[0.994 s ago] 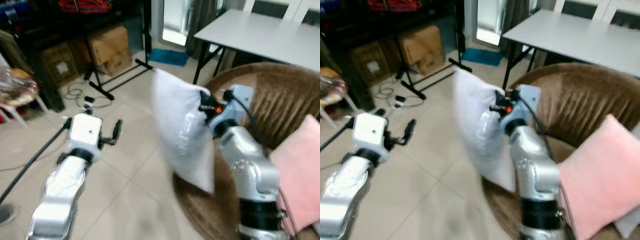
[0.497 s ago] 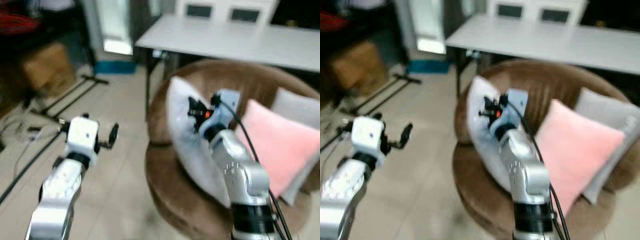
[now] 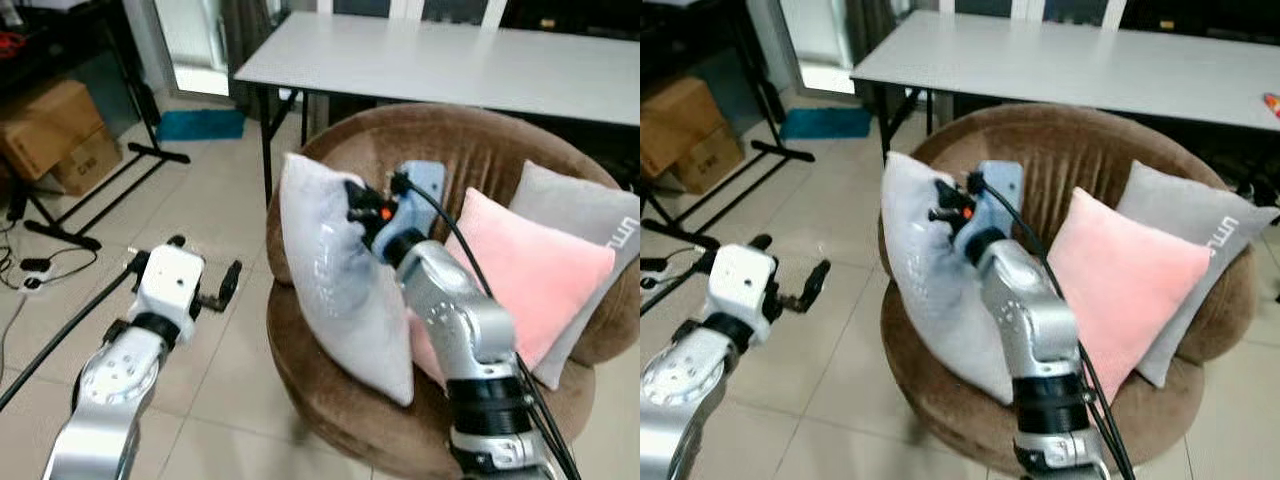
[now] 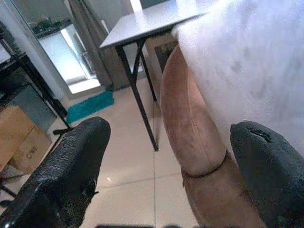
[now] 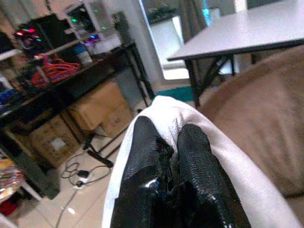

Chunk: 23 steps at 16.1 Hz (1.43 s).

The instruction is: Move the pillow to the sofa from floor

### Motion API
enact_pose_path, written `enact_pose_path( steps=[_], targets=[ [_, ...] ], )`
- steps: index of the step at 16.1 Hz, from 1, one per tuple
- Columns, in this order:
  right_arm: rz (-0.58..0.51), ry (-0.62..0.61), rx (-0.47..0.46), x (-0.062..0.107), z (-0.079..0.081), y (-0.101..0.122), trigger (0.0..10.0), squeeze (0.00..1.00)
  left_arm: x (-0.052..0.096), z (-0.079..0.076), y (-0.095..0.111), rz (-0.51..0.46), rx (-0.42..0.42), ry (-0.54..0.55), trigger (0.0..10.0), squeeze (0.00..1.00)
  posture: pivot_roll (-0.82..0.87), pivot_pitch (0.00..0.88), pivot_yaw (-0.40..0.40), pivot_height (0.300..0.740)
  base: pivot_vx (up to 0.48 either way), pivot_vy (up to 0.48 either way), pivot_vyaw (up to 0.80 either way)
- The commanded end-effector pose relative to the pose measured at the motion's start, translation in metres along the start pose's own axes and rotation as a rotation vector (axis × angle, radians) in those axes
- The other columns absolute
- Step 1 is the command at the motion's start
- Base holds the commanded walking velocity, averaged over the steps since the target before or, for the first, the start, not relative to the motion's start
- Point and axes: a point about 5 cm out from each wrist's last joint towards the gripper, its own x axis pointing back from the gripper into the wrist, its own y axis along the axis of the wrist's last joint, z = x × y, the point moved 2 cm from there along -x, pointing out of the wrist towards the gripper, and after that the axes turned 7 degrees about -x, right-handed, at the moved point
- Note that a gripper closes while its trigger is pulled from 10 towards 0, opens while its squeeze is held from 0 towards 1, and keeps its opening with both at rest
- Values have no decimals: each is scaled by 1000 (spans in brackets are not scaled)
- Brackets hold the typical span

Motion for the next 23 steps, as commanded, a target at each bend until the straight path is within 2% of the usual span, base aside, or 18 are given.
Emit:
enact_pose_path(
  steps=[1, 3, 4, 6, 8, 12, 16, 20, 23],
  targets=[
    [-48, 39, -6, -3, 7, 11, 10000, 0, 3, 5, 4, -9, -16, 12, 10000, 0, 36, 0, 1, 740, 0, 0, 0],
    [-52, 5, -29, 0, 0, 9, 10000, 0, 5, 6, 5, -10, -6, 32, 10000, 0, 46, 0, -8, 740, 0, 0, 0],
    [-54, -46, -54, 9, -12, 6, 10000, 0, 5, 8, 6, -18, 9, 46, 10000, 0, 44, 0, -8, 740, 0, 0, 0],
    [-47, -107, -68, 22, -26, 1, 10000, 0, 4, 9, 9, -26, 10, 44, 10000, 0, 29, 0, 3, 740, 0, 480, -800],
    [-45, -125, -64, 31, -32, -1, 10000, 0, 1, 9, 9, -26, 9, 39, 10000, 0, 2, 0, 21, 740, 0, 480, -800],
    [-42, -70, -53, 29, -23, 0, 10000, 0, -4, 11, 10, -30, 26, 55, 10000, 0, 0, 0, 29, 740, 0, 480, -800],
    [-32, 14, -51, 21, -9, -1, 10000, 0, -1, 19, 11, -30, 2, 108, 10000, 0, 28, 0, 13, 740, 0, 0, 0],
    [-35, 21, -62, 17, -6, 0, 10000, 0, 2, 20, 12, -34, 21, 112, 10000, 0, 40, 0, 0, 740, 0, 0, 0],
    [-40, 4, -69, 16, -9, -1, 10000, 0, 1, 18, 11, -33, 29, 103, 10000, 0, 35, 0, 9, 740, 295, 0, 0]
  ],
)
